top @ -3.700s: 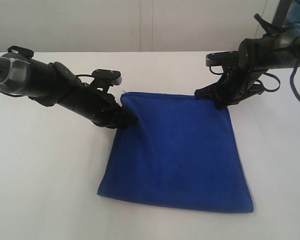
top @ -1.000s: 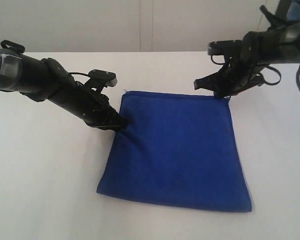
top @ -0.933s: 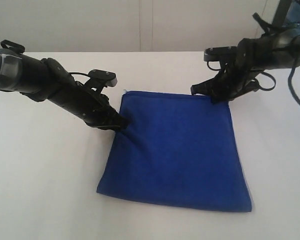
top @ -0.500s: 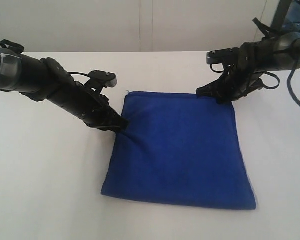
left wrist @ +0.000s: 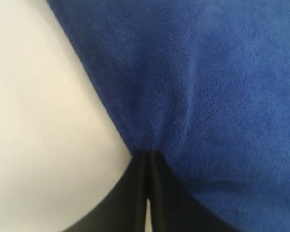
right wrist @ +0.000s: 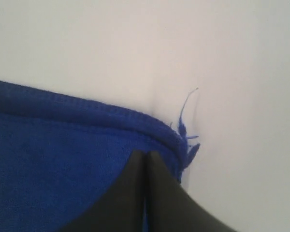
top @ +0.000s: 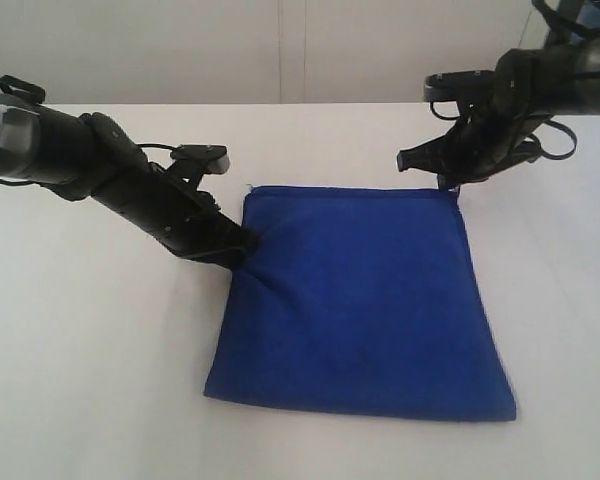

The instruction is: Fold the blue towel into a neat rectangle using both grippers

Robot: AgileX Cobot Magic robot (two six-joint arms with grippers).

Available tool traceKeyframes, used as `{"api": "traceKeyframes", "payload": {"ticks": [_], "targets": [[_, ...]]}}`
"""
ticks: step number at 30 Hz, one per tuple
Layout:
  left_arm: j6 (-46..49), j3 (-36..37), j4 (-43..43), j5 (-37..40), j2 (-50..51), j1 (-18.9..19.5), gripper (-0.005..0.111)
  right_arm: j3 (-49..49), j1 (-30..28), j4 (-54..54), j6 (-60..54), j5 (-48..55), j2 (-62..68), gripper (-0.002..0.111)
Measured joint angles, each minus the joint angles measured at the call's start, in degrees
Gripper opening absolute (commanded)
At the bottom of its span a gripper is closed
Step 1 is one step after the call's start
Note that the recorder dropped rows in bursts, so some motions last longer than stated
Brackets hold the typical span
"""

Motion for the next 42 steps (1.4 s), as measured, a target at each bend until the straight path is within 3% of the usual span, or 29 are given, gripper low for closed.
{"api": "traceKeyframes", "payload": {"ticks": [6,8,16,20,23,30,36,42], "targets": [[-2.4,0.0,0.0,0.0,0.0,0.0,0.044,0.7,0.0,0.1,0.0,2.2,-3.0,0.0],[-2.4,0.0,0.3,-0.1,-0.1,0.0,0.05,0.7,0.0,0.1,0.0,3.5,-3.6,0.0],[-3.4,0.0,3.8,1.6,-0.8,0.7,0.051,2.1,0.0,0.1,-1.2,10.2,-6.6,0.0],[-3.9,0.0,5.1,3.2,-0.9,3.2,0.051,5.3,0.0,0.1,-1.6,10.0,-7.9,0.0],[-3.2,0.0,5.3,6.4,-1.1,5.2,0.045,7.5,0.2,0.7,-1.6,8.9,-8.2,0.0],[3.5,0.4,3.0,13.0,-3.5,6.1,0.002,10.6,5.0,6.3,-1.6,2.5,-8.2,0.0],[16.9,6.5,-10.2,12.6,-11.9,4.1,0.0,10.8,9.9,8.4,-1.6,-3.9,-8.2,0.0],[19.3,13.5,-11.9,8.8,-13.5,-1.6,0.0,10.8,12.9,9.0,-0.9,-5.5,-7.6,0.0]]}}
